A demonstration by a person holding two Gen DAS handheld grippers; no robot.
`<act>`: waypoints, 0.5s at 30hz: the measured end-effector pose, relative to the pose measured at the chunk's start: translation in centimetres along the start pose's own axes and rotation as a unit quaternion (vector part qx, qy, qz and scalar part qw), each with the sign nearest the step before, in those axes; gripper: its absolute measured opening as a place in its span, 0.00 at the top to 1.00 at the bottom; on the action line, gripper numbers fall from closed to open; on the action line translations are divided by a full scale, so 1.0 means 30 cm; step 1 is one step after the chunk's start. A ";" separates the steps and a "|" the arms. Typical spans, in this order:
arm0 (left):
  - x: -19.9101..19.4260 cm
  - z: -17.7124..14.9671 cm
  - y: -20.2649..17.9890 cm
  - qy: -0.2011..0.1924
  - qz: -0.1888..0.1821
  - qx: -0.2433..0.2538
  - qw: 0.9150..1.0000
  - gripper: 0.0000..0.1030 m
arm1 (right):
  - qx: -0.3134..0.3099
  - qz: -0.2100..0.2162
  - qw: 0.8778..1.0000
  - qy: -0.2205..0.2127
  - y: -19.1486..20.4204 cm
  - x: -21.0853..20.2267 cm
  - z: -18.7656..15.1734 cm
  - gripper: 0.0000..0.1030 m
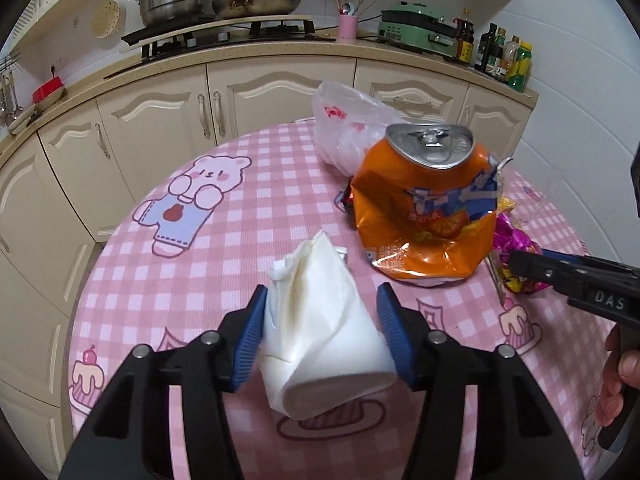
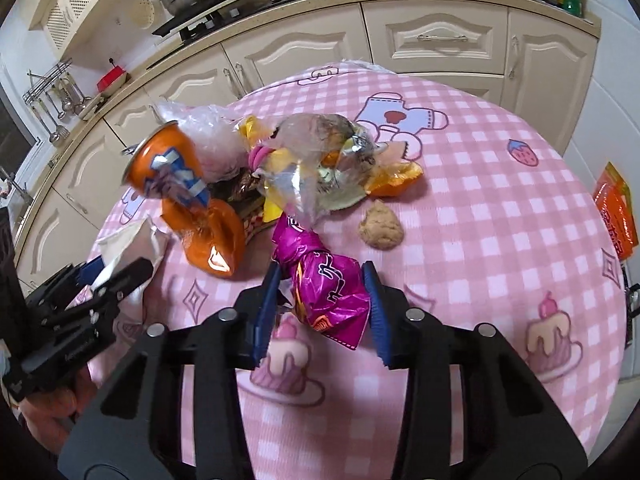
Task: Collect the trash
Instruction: 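Grasp the white paper cup with the left tool while the right tool grasps the pink wrapper, then carry cup and wrapper over the blue bin and open both tools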
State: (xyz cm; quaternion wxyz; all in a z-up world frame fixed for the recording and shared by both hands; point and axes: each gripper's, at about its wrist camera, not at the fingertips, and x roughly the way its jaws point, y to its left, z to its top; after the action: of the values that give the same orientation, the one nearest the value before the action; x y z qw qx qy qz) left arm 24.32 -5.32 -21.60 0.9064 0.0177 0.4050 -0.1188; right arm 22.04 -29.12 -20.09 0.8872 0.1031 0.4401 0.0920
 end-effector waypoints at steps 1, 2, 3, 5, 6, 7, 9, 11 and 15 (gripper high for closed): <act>-0.006 -0.005 0.001 0.000 -0.003 0.001 1.000 0.48 | 0.002 0.007 1.000 -0.002 -0.005 -0.017 -0.010 0.62; -0.010 -0.009 0.000 0.001 -0.004 0.001 1.000 0.49 | 0.003 0.012 1.000 -0.004 -0.008 -0.030 -0.017 0.62; -0.017 -0.016 0.000 0.000 -0.005 0.002 1.000 0.49 | 0.007 0.018 1.000 -0.009 -0.017 -0.059 -0.032 0.62; -0.035 -0.033 -0.002 0.000 -0.012 0.003 1.000 0.50 | 0.013 0.024 0.999 -0.017 -0.028 -0.097 -0.041 0.62; -0.041 -0.038 -0.003 0.000 -0.015 0.004 1.000 0.51 | 0.019 0.029 0.999 -0.025 -0.039 -0.127 -0.048 0.62; -0.053 -0.045 -0.006 -0.001 -0.017 0.005 1.000 0.51 | 0.023 0.030 0.999 -0.032 -0.050 -0.155 -0.052 0.62; -0.075 -0.055 -0.013 -0.003 -0.022 0.006 1.000 0.51 | 0.030 0.037 0.998 -0.046 -0.070 -0.210 -0.055 0.62; -0.110 -0.058 -0.028 -0.010 -0.031 0.007 0.999 0.51 | 0.035 0.037 0.997 -0.065 -0.091 -0.269 -0.053 0.62; -0.179 -0.050 -0.086 -0.027 -0.050 0.020 0.998 0.51 | 0.048 0.034 0.994 -0.095 -0.148 -0.370 -0.062 0.62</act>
State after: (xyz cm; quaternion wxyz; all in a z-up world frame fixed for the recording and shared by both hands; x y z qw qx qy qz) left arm 19.16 -6.54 -18.48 0.9094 0.0124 0.3783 -0.1726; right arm 14.26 -36.04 -13.90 0.9153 0.1691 0.3540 0.0908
